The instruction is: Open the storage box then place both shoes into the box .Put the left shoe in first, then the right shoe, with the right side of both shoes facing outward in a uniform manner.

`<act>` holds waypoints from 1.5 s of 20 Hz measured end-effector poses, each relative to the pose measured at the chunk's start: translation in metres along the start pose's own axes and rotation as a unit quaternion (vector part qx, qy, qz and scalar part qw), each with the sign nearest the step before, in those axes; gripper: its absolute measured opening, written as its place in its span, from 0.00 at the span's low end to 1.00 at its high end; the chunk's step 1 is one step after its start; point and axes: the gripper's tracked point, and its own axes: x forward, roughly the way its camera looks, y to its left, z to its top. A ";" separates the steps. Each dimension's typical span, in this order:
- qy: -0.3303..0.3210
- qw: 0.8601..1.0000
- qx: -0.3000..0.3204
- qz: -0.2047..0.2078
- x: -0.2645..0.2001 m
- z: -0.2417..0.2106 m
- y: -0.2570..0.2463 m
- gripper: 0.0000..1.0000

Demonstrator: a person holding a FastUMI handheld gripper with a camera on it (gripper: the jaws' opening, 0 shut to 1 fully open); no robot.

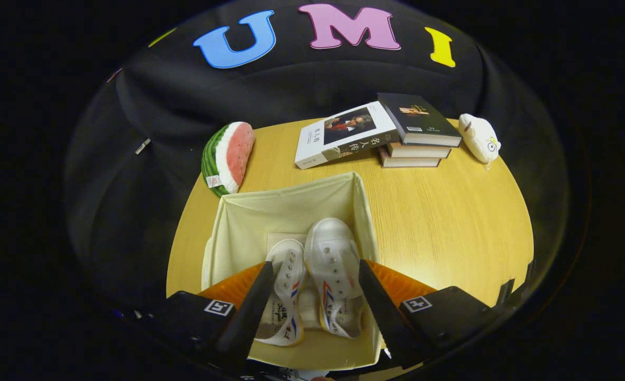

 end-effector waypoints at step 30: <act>-0.297 0.950 -0.048 -0.082 -0.125 0.120 -0.241 0.99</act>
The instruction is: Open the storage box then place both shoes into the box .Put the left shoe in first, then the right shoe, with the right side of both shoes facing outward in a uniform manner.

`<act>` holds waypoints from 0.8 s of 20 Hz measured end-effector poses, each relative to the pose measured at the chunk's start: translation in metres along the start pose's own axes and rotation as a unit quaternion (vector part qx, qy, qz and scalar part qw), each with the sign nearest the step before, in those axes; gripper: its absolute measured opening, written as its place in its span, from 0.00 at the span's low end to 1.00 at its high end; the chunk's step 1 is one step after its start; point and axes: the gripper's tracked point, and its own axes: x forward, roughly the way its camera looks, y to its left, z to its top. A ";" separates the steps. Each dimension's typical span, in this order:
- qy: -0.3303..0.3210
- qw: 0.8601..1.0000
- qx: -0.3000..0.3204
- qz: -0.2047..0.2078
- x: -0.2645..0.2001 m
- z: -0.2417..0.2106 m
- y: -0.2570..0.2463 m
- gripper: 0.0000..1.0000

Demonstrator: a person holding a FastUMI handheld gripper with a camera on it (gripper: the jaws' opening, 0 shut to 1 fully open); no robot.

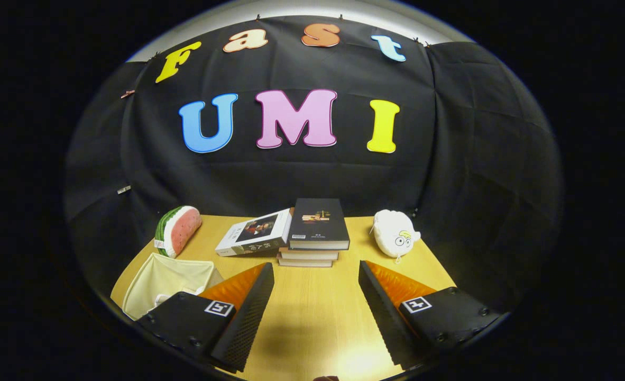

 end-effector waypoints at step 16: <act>-0.068 0.997 -0.027 0.032 -0.021 0.035 -0.041 0.99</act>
